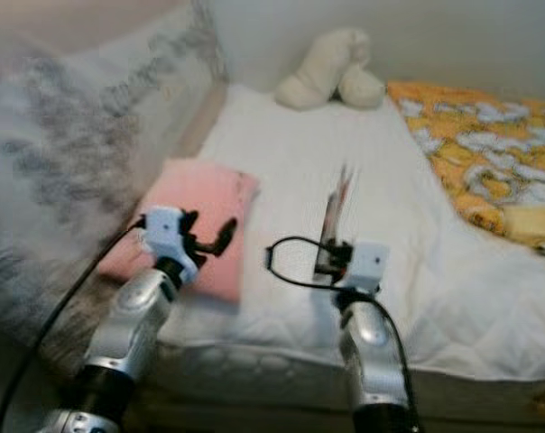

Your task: Clean up the room

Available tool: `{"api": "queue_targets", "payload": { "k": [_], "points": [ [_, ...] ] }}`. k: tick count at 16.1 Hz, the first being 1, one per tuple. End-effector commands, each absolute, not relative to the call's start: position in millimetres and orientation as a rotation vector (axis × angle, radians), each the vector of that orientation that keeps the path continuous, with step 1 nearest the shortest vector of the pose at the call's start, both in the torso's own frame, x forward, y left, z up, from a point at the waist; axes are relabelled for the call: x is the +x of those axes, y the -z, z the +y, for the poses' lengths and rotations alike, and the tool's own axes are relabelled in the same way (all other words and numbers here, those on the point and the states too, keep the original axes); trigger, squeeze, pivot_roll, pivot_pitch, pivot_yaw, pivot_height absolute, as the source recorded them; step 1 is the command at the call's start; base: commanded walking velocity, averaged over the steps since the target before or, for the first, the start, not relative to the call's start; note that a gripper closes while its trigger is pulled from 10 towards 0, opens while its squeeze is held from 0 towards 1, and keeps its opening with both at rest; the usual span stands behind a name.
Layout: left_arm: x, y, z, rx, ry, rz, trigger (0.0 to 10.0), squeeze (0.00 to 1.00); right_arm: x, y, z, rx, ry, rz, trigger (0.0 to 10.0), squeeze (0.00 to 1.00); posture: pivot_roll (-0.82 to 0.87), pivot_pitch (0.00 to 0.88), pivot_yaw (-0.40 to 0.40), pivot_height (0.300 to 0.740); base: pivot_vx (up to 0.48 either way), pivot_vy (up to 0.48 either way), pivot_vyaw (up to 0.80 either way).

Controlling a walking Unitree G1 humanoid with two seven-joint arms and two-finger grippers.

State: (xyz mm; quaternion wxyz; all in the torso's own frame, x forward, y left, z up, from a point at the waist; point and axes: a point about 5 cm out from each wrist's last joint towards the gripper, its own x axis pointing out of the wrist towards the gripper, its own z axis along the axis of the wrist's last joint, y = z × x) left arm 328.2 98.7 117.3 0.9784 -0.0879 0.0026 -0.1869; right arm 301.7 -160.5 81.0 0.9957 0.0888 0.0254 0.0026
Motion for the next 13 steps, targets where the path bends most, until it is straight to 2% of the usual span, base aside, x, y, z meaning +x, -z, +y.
{"api": "queue_targets", "payload": {
  "k": [1, 6, 7, 8, 11, 13],
  "points": [
    [327, -119, 96, -0.167, 0.383, -0.004, 10.0, 0.00, 305, -92, -159, 0.171, -0.019, 0.003, 0.0, 0.00, 0.13, 0.000, 0.024, 0.740, 0.000, 0.465, 0.00],
    [329, -122, 97, -0.076, 0.417, -0.016, 10.0, 0.00, 310, -92, -160, 0.161, -0.031, 0.012, 0.0, 0.00, 0.15, 0.000, 0.015, 0.740, 0.000, 0.463, 0.00],
    [328, -122, 95, -0.048, 0.431, -0.017, 10.0, 0.00, 312, -93, -160, 0.158, -0.035, 0.011, 0.0, 0.00, 0.15, 0.000, 0.016, 0.740, 0.371, 0.304, 0.00],
    [328, -122, 92, -0.029, 0.445, -0.019, 10.0, 0.00, 317, -95, -161, 0.158, -0.034, 0.010, 0.0, 0.00, 0.16, 0.000, 0.017, 0.740, 0.454, 0.000, 0.00],
    [328, -127, 87, -0.001, 0.465, -0.031, 10.0, 0.00, 331, -109, -175, 0.170, 0.001, -0.020, 0.0, 0.00, 0.17, 0.000, 0.008, 0.740, 0.000, 0.000, 0.00],
    [325, -133, 83, -0.047, 0.473, -0.070, 10.0, 0.00, 323, -109, -177, 0.161, 0.009, -0.033, 0.0, 0.00, 0.17, 0.000, 0.003, 0.740, 0.304, -0.315, 0.00]
  ]
}}
